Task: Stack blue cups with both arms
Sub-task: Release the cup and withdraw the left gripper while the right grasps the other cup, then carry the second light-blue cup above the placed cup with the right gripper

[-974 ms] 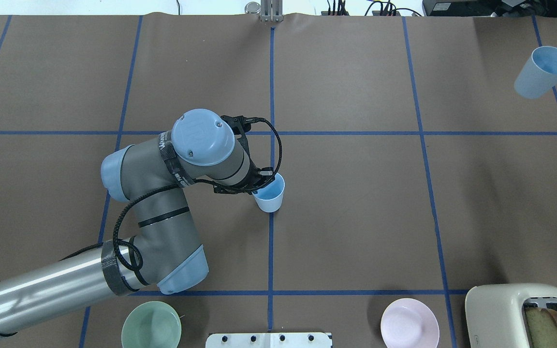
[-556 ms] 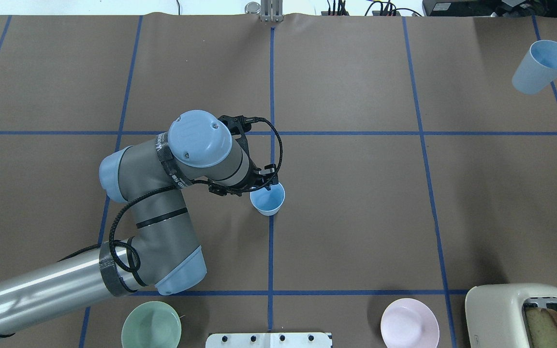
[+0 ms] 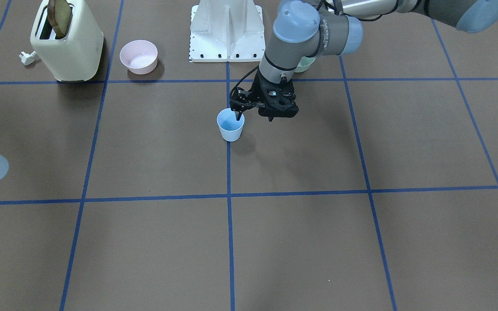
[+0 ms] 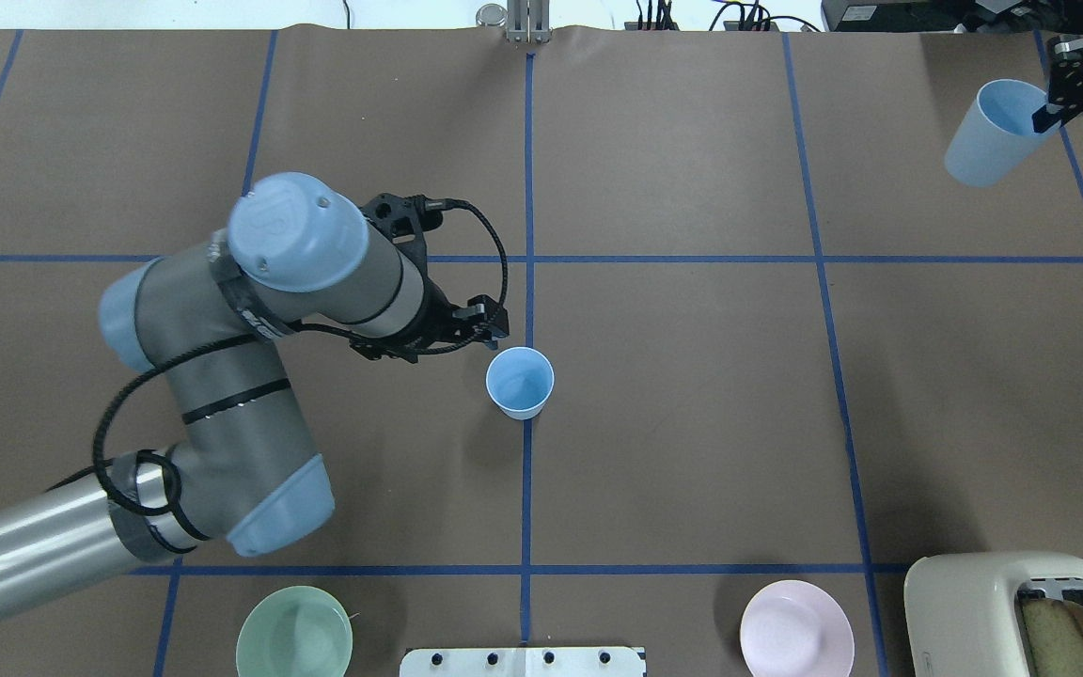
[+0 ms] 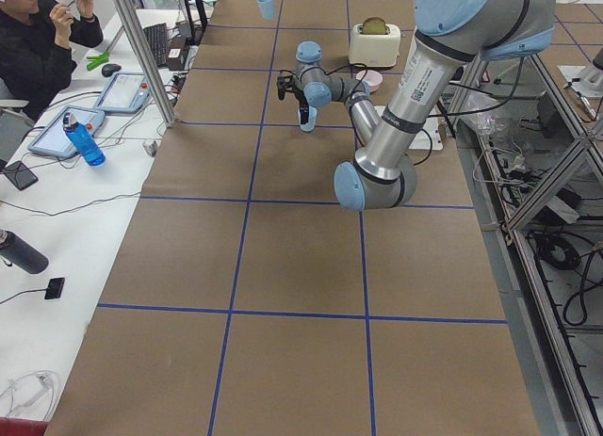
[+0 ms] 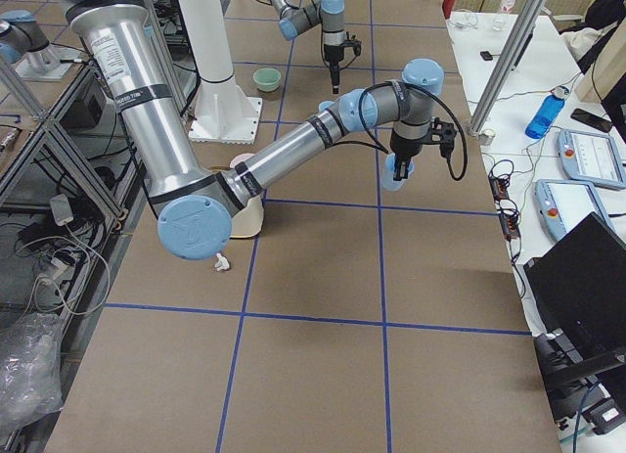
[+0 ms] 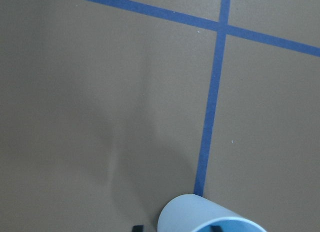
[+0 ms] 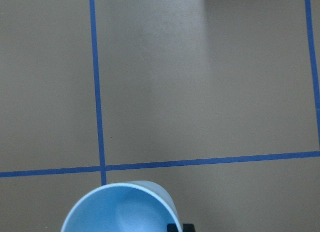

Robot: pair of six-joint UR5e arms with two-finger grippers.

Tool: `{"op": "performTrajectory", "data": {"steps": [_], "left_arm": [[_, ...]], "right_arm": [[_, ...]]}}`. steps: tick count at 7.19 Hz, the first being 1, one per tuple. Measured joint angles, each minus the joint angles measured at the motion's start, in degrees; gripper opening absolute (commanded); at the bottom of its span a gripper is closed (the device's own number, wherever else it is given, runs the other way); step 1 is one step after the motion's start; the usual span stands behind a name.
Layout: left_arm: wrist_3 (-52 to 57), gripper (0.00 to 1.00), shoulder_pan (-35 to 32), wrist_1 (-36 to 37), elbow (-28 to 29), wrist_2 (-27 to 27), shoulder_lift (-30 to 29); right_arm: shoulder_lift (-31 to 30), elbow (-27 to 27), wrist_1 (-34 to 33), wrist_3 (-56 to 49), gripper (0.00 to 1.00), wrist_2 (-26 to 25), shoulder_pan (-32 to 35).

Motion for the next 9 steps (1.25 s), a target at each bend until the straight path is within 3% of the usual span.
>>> {"op": "performTrajectory", "data": {"steps": [5,9], "left_arm": [[21.02,0.98,-15.12,-0.73,-3.38,-10.16,11.83],[32.98,0.98,-24.47,-5.90,-2.98,-14.46,20.98]], "right_arm": [[6.66,5.93,0.09,23.80,0.00,-1.19,-10.84],[13.38,7.81,0.44,41.40,0.00,-9.35,-23.04]]}}
